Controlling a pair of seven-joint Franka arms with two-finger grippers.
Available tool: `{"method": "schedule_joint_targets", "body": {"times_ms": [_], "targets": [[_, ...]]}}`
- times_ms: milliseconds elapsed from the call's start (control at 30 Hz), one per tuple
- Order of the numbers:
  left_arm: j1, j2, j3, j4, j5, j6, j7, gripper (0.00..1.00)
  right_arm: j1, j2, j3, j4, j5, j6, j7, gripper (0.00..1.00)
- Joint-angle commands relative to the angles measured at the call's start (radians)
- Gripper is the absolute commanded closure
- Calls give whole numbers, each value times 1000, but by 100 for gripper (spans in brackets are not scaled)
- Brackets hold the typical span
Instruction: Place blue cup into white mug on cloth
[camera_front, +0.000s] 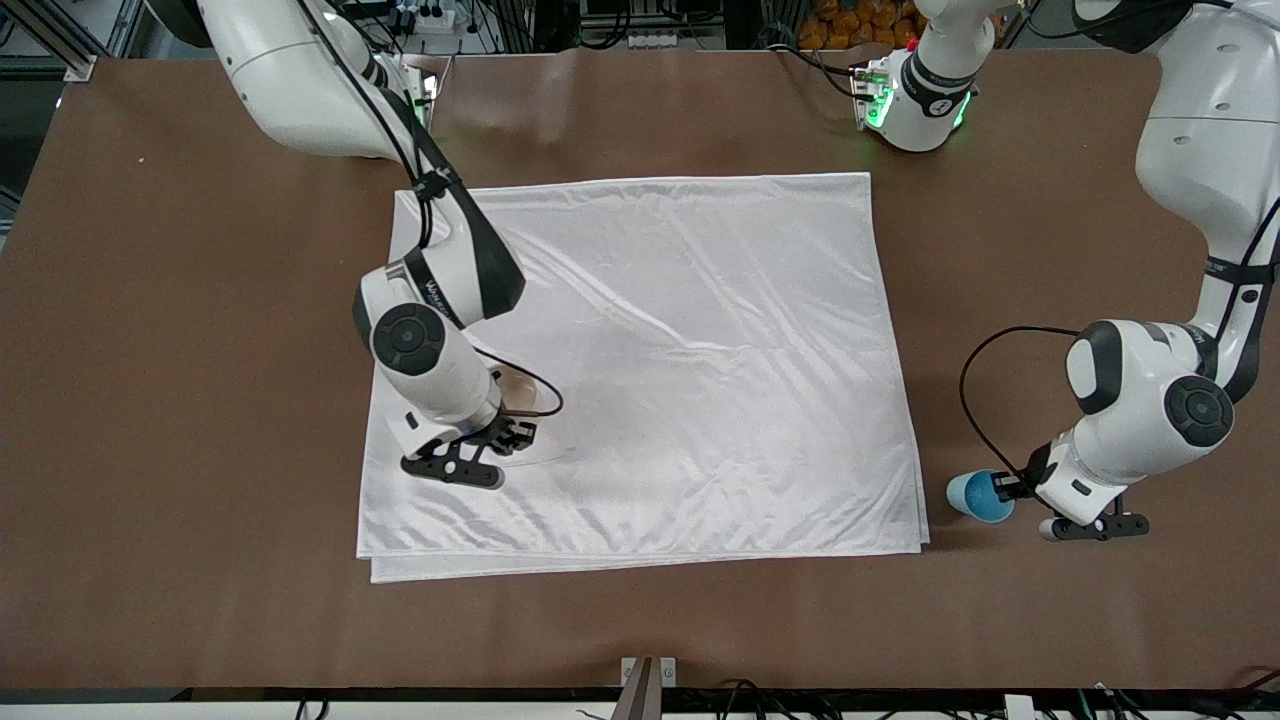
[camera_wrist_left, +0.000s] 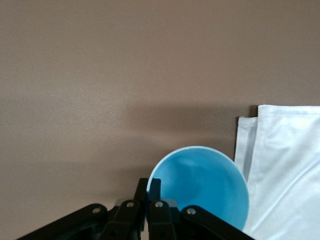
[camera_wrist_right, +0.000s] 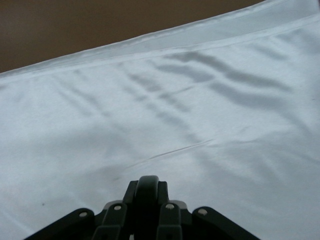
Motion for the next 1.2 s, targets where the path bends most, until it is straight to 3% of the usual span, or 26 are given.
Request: {"method": "schedule_joint_targets", "body": {"times_ms": [0,300,1100,1167], "targets": [[-5,-6,7,-6,26,1,-9,100,55,25,-9,-7,-31,77,48,100],[-4,-14,9,5,34,1,-2,100,95,84,-10,-7,-54,167,69,100],[-5,-120,-13,11,34,-21,4,100,106,166,-9,-1,-79,230,120,100],[-5,-130,-22,11,34,-38,4,100,106,166,-7,-2,-76,236,127,83]]}}
